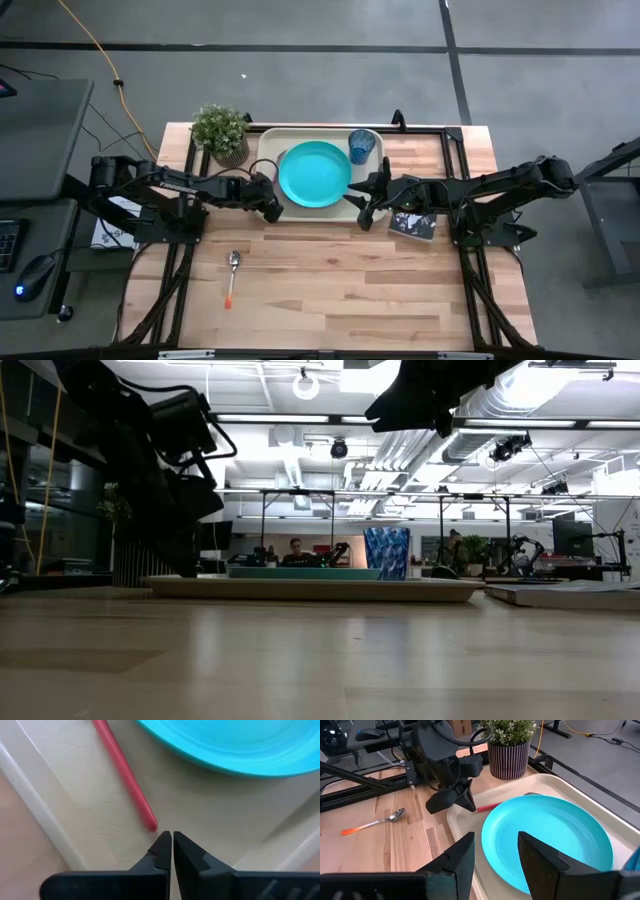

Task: Pick and place plate/cup/fork/spoon on tray
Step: Put the red fork on the white serving tray to the left of the blue plate

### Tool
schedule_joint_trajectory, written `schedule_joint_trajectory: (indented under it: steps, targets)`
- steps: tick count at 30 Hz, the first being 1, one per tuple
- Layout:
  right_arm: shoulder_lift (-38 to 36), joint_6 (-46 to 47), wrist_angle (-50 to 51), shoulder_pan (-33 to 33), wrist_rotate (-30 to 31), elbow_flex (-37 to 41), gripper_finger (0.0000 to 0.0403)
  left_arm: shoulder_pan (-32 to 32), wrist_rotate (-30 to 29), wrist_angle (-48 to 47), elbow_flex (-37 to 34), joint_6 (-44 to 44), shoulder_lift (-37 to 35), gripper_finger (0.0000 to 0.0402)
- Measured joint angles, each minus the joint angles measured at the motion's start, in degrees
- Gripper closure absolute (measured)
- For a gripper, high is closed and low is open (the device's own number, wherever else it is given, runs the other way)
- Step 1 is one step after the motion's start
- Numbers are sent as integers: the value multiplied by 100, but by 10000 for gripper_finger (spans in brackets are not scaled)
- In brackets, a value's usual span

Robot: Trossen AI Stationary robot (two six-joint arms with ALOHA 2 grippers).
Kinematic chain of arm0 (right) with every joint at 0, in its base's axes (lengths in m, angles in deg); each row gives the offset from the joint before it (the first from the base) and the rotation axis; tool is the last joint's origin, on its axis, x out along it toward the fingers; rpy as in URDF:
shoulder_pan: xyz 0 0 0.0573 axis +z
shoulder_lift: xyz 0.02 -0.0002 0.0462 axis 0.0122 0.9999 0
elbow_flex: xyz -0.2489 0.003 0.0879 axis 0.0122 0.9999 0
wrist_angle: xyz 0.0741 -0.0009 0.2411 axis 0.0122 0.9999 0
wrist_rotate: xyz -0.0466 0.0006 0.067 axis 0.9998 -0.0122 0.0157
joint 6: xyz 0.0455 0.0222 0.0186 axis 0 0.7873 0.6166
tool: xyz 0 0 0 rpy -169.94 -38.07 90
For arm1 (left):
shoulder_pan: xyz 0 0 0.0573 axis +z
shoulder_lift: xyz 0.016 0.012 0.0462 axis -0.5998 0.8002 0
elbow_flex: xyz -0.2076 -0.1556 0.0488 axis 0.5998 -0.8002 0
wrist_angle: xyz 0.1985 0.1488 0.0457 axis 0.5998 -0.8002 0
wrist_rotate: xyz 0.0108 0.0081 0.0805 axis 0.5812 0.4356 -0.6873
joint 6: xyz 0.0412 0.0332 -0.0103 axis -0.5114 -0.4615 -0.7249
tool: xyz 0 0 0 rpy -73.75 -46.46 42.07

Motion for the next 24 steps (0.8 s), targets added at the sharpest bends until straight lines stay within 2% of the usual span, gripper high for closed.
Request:
schedule_joint_trajectory:
  steps: [5,14,24]
  targets:
    - [0,0,2,0,-2,0,261,-53,-53,-8,0,-68,-23,401]
    - [0,0,48,0,-2,0,261,51,-712,-197,-2,-356,-225,401]
    - [0,-1,63,-1,-3,0,261,261,-723,-4,-4,-302,399,401]
